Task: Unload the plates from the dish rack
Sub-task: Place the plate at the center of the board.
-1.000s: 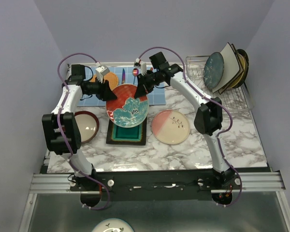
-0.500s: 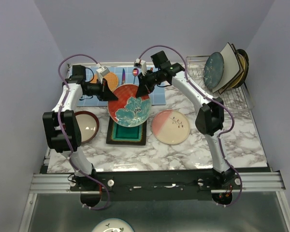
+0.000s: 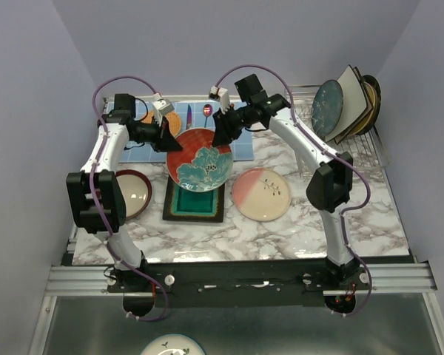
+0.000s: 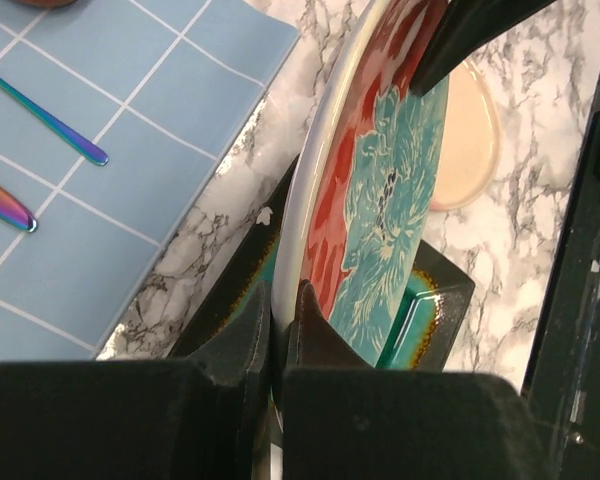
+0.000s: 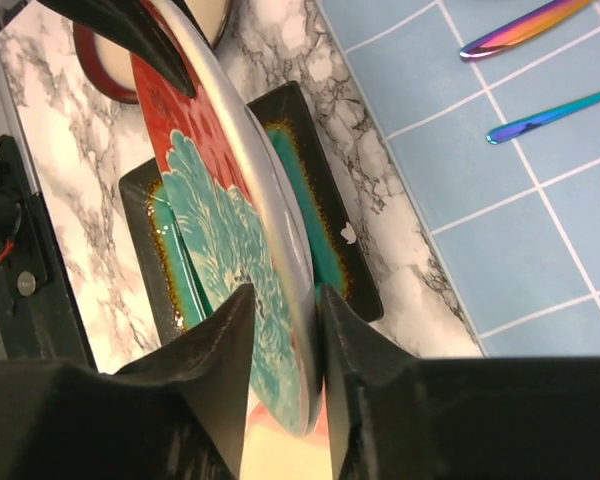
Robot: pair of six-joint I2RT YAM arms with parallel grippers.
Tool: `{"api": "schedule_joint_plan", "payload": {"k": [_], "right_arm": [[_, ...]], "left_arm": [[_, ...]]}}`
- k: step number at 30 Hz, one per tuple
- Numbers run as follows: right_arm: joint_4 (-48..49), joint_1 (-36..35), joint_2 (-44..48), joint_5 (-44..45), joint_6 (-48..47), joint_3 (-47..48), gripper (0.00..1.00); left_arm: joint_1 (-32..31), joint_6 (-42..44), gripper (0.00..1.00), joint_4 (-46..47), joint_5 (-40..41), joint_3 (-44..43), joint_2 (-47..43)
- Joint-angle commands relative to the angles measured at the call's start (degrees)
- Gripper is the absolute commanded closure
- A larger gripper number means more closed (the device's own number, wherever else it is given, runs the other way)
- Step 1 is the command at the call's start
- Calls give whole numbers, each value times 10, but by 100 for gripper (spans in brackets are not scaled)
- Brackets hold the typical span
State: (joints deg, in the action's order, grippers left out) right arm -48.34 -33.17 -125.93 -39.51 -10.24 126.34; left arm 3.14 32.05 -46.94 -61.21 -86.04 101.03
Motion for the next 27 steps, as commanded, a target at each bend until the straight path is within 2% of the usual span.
{"api": "schedule_joint_plan", "payload": {"k": [1,8,18,27], "right_arm": [[-25,-6,69,28,-14,-2,57],[-42,-5,94,53,-31,-14,53],[-18,-5,141,66,-40,-83,53],[-1,-5,159,48,-36,-131,53]], "left_arm": [[25,21,100,-21,87,-28,-8],[44,28,100,-46,88,-47,-8],[112,80,100,-220,43,-154,53],[172,122,100,-270,6,-150,80]]}}
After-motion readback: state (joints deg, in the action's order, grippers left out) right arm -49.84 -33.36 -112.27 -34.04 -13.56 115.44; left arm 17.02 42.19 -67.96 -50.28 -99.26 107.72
